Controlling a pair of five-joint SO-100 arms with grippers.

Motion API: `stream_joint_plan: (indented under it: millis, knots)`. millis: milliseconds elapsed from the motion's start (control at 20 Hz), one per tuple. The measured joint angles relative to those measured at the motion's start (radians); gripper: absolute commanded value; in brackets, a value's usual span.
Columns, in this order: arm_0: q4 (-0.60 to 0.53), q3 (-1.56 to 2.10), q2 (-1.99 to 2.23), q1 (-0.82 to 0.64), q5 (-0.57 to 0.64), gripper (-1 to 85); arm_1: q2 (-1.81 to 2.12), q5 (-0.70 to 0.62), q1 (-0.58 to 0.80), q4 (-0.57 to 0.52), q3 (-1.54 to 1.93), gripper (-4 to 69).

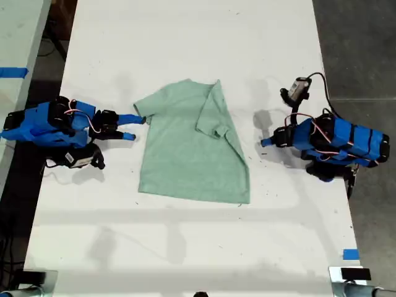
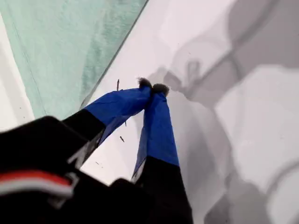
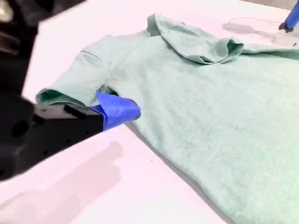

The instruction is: Fold t shirt

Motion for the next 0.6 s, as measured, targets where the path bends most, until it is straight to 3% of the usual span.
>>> stream_joint_plan:
  millis: [600]
  knots:
    - [0.002,0.021,0.000,-0.014,0.006,-0.1,0.000,0.000,-0.006,0.000,0.000,0.2]
